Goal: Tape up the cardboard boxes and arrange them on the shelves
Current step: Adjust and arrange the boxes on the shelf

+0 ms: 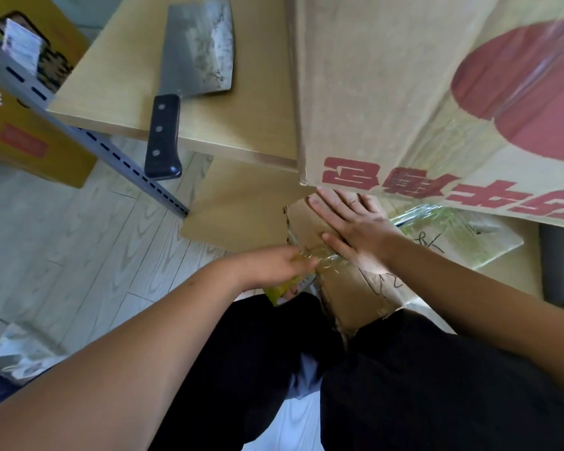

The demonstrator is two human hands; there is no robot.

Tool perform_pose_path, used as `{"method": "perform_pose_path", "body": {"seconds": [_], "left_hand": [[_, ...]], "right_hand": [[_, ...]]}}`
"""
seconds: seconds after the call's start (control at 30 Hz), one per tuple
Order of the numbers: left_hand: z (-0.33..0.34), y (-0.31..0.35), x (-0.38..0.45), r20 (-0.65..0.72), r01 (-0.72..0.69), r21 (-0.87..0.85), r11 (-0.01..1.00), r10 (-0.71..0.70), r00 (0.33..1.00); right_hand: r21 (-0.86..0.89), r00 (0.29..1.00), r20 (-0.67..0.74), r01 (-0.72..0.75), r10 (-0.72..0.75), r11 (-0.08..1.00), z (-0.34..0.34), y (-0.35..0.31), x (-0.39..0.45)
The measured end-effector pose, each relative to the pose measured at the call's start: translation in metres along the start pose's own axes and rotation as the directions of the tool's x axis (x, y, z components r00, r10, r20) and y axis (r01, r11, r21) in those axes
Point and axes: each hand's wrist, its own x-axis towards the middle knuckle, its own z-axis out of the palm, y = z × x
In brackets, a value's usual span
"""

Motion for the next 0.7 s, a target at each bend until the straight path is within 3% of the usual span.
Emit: {"method": "perform_pose_path", "body": {"seconds": [0.1, 0.2, 0.3, 0.43, 0.5, 0.6, 0.7], "left_hand": [[0.008, -0.002, 0.012, -0.06, 0.075, 0.193, 0.978, -0.065, 0.996], [0.013, -0.006, 0.022, -0.063, 0.096, 0.176, 0.98, -0.086, 0.994], [-0.001, -0.008, 0.018, -0.098, 0.099, 0.285, 0.953, -0.073, 0.992], [-0.008, 0.019, 0.009, -0.326, 0.276, 0.537, 0.797, -0.106, 0.94], [-0.003, 0.046, -0.005, -0.416, 0.342, 0.533, 0.774, -0.111, 0.902], [0.008, 0.084, -0.047, -0.474, 0.262, 0.436, 0.861, -0.028, 0.88], [0.018, 0.138, -0.105, -0.39, 0.104, 0.389, 0.916, 0.062, 0.919]], "right_hand": [[-0.015, 1.0, 0.011, 0.001, -0.001, 1.0, -0.003, 0.001, -0.001], [-0.033, 1.0, 0.02, 0.013, -0.012, 0.999, -0.004, -0.001, -0.002], [-0.072, 0.995, 0.099, -0.004, 0.011, 0.997, -0.011, -0.005, -0.002], [-0.125, 0.966, 0.25, -0.028, 0.059, 0.992, -0.045, -0.019, -0.009], [-0.068, 0.971, 0.219, -0.081, 0.095, 0.994, -0.072, -0.031, -0.028], [0.106, 0.972, 0.174, -0.176, 0.156, 0.979, -0.119, -0.053, -0.071], [0.223, 0.961, 0.221, -0.217, 0.168, 0.95, -0.181, -0.081, -0.135]]}}
